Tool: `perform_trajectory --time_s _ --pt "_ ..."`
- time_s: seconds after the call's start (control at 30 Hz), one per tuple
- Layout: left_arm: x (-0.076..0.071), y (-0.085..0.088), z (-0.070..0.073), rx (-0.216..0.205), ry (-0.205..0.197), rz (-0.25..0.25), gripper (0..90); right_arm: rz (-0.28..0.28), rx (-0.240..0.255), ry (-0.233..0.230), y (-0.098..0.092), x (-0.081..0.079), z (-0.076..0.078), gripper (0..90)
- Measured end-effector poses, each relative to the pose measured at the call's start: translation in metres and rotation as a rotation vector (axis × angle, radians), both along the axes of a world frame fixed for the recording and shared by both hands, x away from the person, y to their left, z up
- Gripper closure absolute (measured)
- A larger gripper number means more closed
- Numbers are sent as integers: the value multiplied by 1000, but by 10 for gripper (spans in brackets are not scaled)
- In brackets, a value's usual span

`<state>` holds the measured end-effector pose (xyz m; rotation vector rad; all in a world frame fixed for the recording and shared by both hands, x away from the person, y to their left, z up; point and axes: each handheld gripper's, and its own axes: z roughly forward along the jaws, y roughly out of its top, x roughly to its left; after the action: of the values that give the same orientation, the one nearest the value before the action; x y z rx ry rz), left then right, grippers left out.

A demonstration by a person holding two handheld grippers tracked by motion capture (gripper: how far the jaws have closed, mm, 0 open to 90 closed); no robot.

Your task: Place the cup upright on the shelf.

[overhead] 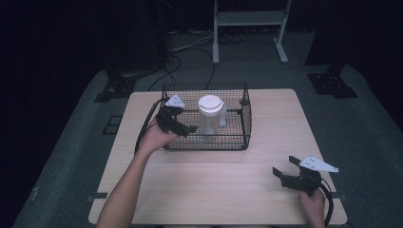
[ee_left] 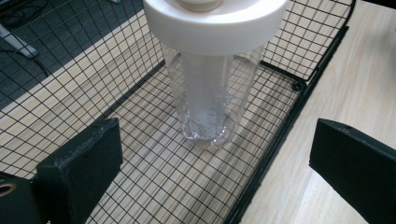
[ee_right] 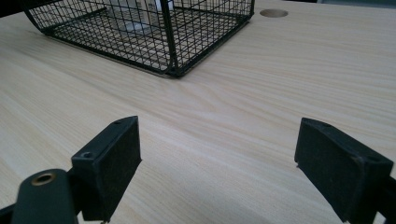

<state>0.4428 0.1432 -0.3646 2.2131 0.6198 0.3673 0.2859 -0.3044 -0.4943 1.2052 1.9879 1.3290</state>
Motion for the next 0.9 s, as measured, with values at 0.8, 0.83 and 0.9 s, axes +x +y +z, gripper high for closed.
perform_trajectory --time_s 0.8,0.83,0.9 --pt "-37 11 -11 -48 -21 -44 18 -1 -18 1 1 0 0 135" --pt "-38 11 -12 -50 -23 -45 18 -2 -18 1 2 0 0 135" --pt "-41 11 -13 -52 -25 -47 18 -2 -18 1 1 0 0 135"
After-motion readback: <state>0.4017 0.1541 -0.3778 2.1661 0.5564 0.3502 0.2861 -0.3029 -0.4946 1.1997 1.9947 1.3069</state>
